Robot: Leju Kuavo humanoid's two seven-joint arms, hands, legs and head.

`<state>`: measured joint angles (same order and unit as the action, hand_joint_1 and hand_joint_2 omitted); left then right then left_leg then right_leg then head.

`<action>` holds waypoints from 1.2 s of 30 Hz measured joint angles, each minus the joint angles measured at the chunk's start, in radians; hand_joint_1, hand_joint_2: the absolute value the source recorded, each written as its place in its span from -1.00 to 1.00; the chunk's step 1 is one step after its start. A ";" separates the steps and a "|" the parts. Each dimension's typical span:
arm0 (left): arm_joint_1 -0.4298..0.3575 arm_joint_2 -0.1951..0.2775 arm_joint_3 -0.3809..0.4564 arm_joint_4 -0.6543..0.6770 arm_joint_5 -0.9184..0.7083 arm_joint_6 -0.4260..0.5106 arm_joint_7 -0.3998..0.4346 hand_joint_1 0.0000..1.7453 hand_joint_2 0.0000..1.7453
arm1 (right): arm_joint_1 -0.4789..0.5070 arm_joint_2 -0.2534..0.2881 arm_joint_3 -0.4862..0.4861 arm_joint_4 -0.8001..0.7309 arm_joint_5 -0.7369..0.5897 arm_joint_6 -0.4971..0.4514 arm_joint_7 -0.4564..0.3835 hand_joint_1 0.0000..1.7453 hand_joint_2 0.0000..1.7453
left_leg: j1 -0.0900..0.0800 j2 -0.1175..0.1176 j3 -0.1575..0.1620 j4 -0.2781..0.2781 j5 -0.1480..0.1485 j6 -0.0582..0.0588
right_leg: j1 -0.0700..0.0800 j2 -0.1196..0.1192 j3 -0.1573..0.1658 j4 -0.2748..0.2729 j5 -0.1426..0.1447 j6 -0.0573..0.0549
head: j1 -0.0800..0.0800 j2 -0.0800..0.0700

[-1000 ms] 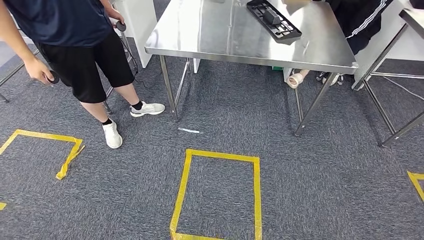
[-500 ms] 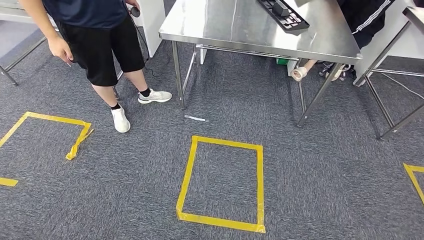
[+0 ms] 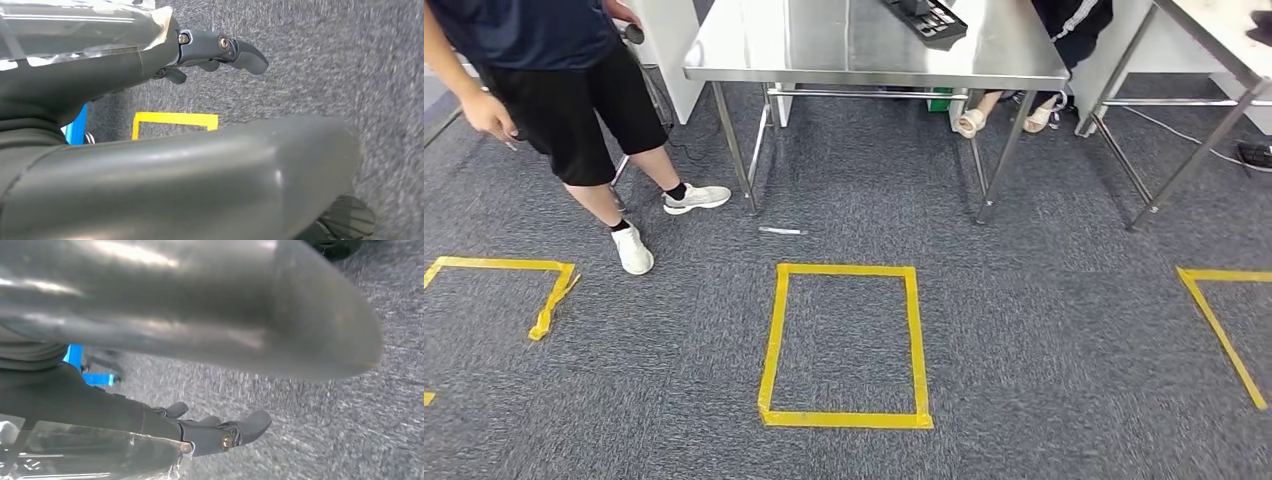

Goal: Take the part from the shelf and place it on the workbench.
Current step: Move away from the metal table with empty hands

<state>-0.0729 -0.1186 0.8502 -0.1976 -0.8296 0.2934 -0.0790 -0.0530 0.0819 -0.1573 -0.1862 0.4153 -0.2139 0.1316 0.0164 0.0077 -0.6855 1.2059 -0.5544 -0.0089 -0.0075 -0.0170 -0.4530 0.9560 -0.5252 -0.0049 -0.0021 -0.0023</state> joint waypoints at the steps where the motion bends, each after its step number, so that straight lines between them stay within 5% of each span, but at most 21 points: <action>1: 0.002 0.000 -0.001 0.000 -0.001 0.000 0.000 -1.00 -1.00 | 0.000 0.001 -0.001 0.000 0.000 0.000 0.000 -1.00 -1.00 | 0.000 -0.006 -0.017 0.059 -0.027 -0.001 | 0.002 0.009 -0.006 0.001 0.005 -0.002 | 0.000 0.000; 3: 0.004 0.000 -0.001 0.000 -0.003 0.000 0.001 -1.00 -1.00 | 0.004 0.002 -0.003 0.000 0.000 0.000 0.000 -1.00 -1.00 | 0.000 -0.010 -0.004 0.081 -0.023 0.000 | 0.005 0.028 -0.015 0.002 0.012 0.000 | 0.000 0.000; 6: 0.004 0.001 -0.004 0.000 -0.005 0.000 0.001 -1.00 -1.00 | 0.004 0.003 -0.003 0.000 0.000 0.000 0.000 -1.00 -1.00 | 0.004 -0.042 0.119 -0.102 0.054 0.008 | 0.007 0.058 -0.018 0.011 0.016 0.006 | 0.000 0.000; 8: 0.005 0.002 -0.006 0.000 -0.005 0.000 0.001 -1.00 -1.00 | 0.002 0.004 -0.003 0.000 0.000 0.000 0.000 -1.00 -1.00 | 0.004 -0.065 0.163 -0.179 0.064 0.013 | 0.010 0.077 -0.030 0.022 0.017 0.012 | 0.000 0.000; 10: 0.005 0.002 -0.009 0.000 -0.006 0.000 0.001 -1.00 -1.00 | 0.001 0.005 -0.003 0.000 0.000 0.000 0.000 -1.00 -1.00 | 0.002 -0.054 0.165 -0.194 0.058 0.021 | 0.012 0.093 -0.045 0.026 0.020 0.023 | 0.000 0.000; 12: 0.003 0.002 -0.010 0.000 -0.006 0.000 0.001 -1.00 -1.00 | 0.002 0.003 -0.003 0.000 0.000 0.000 0.000 -1.00 -1.00 | 0.004 -0.035 0.163 -0.206 0.060 0.034 | 0.011 0.078 -0.063 0.046 0.010 0.032 | 0.000 0.000; 14: 0.003 0.001 -0.011 0.000 -0.006 0.000 0.001 -1.00 -1.00 | 0.000 0.002 -0.003 0.000 0.000 0.000 0.000 -1.00 -1.00 | 0.005 -0.012 0.160 -0.211 0.064 0.043 | 0.008 0.045 -0.113 0.142 -0.035 0.033 | 0.006 0.000; 17: 0.005 0.001 -0.011 0.000 -0.006 0.000 0.001 -1.00 -1.00 | 0.000 0.003 -0.003 0.001 0.000 0.000 0.000 -1.00 -1.00 | 0.004 0.026 0.156 -0.211 0.065 0.046 | -0.001 0.030 -0.208 0.323 -0.095 0.041 | 0.009 0.000; 19: 0.004 0.001 -0.011 0.000 -0.006 0.000 0.001 -1.00 -1.00 | 0.004 0.001 -0.003 0.001 0.000 0.000 0.000 -1.00 -1.00 | 0.006 0.047 0.158 -0.211 0.064 0.044 | -0.009 0.021 -0.191 0.283 -0.063 0.062 | 0.009 0.000; 21: 0.004 0.000 -0.011 0.000 -0.006 0.000 0.001 -1.00 -1.00 | 0.004 0.001 -0.003 0.001 0.001 0.000 0.000 -1.00 -1.00 | 0.006 0.066 0.163 -0.209 0.060 0.036 | -0.014 -0.020 -0.120 0.134 0.000 0.081 | 0.011 0.000; 22: 0.004 0.000 -0.011 0.000 -0.006 0.000 0.001 -1.00 -1.00 | 0.002 0.001 -0.003 0.001 0.001 0.000 0.000 -1.00 -1.00 | 0.004 0.075 0.166 -0.208 0.057 0.030 | -0.013 -0.038 -0.093 0.077 0.022 0.082 | 0.011 0.000; 24: 0.003 0.001 -0.011 0.000 -0.006 0.000 0.001 -1.00 -1.00 | -0.001 0.003 -0.003 0.001 0.002 -0.001 0.000 -1.00 -1.00 | 0.000 0.091 0.170 -0.208 0.055 0.016 | -0.006 -0.048 -0.080 0.038 0.038 0.070 | 0.010 0.000; 26: 0.000 0.000 -0.011 0.000 -0.006 0.000 0.001 -1.00 -1.00 | 0.001 0.003 -0.003 0.001 0.003 -0.002 0.000 -1.00 -1.00 | 0.004 0.101 0.175 -0.208 0.051 0.003 | -0.008 -0.026 -0.085 0.039 0.041 0.053 | 0.006 0.000; 28: -0.001 0.000 -0.011 0.000 -0.006 0.000 0.000 -1.00 -1.00 | 0.003 0.003 -0.004 0.001 0.005 -0.004 0.002 -1.00 -1.00 | 0.009 0.066 0.159 -0.168 0.018 -0.006 | -0.016 -0.005 -0.082 0.036 0.047 0.035 | 0.004 0.000; 30: 0.001 0.000 -0.011 0.000 -0.006 -0.001 0.000 -1.00 -1.00 | 0.001 0.004 -0.004 0.001 0.006 -0.005 0.004 -1.00 -1.00 | 0.010 0.013 0.103 -0.047 -0.049 -0.007 | -0.015 0.016 -0.082 0.036 0.050 0.021 | 0.001 0.000; 32: 0.004 0.000 -0.011 0.000 -0.006 -0.001 -0.001 -1.00 -1.00 | 0.001 0.006 -0.004 0.001 0.006 -0.005 0.007 -1.00 -1.00 | 0.010 -0.007 0.043 0.072 -0.089 -0.006 | -0.010 0.040 -0.083 0.036 0.051 0.016 | -0.001 0.000; 34: 0.006 0.000 -0.011 0.000 -0.006 -0.001 -0.001 -1.00 -1.00 | 0.003 0.006 -0.004 0.001 0.006 -0.005 0.009 -1.00 -1.00 | 0.010 -0.012 0.041 0.060 -0.052 -0.003 | -0.006 0.066 -0.081 0.038 0.051 0.016 | -0.001 0.000; 36: 0.006 0.001 -0.011 0.000 -0.006 -0.001 -0.002 -1.00 -1.00 | 0.002 0.007 -0.004 0.001 0.006 -0.005 0.010 -1.00 -1.00 | 0.012 -0.042 0.092 -0.063 0.022 0.004 | -0.005 0.093 -0.080 0.043 0.051 0.017 | -0.001 0.000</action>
<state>-0.0672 -0.1179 0.8392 -0.1972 -0.8353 0.2926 -0.0805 -0.0506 0.0890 -0.1610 -0.1850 0.4216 -0.2190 0.1411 0.0280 -0.0341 -0.5935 1.1424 -0.5324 -0.0052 -0.0122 0.0762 -0.5334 0.9986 -0.4745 0.0124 -0.0033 -0.0023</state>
